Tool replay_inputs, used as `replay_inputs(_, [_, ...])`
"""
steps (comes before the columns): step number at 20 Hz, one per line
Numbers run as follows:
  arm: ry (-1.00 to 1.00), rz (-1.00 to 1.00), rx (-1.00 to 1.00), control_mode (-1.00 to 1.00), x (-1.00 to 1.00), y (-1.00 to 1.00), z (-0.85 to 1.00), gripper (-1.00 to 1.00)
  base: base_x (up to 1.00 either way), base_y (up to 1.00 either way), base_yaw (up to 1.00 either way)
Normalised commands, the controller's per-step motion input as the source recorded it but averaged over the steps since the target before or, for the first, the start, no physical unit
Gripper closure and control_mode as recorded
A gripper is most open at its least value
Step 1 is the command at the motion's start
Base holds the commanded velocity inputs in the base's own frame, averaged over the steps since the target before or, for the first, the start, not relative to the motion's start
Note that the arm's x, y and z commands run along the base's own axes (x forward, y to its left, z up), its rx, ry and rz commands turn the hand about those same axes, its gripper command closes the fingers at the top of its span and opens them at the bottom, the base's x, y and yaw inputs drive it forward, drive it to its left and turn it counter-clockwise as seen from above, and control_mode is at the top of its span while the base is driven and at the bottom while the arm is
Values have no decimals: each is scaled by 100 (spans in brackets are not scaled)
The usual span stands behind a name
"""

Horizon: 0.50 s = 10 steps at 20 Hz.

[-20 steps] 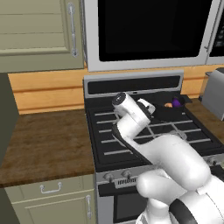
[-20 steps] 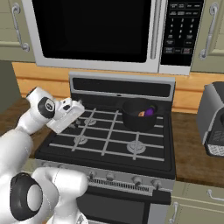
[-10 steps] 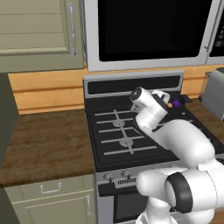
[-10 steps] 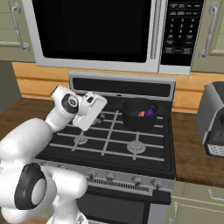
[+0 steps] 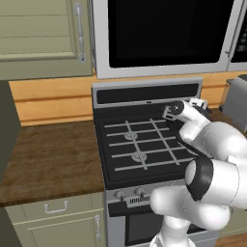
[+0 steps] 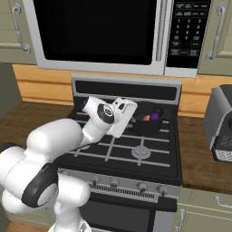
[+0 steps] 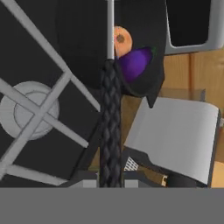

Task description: Put the onion and eggplant in the pot. Retrieve the spatula and lightly stir the vegetables in the pot.

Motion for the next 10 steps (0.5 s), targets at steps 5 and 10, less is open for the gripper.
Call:
replay_inputs(5, [0, 0, -6, -100, 89, -79, 3, 100, 0, 0, 0])
replay_inputs(10, [-1, 0, -6, -100, 55, -60, 4, 100, 0, 0, 0])
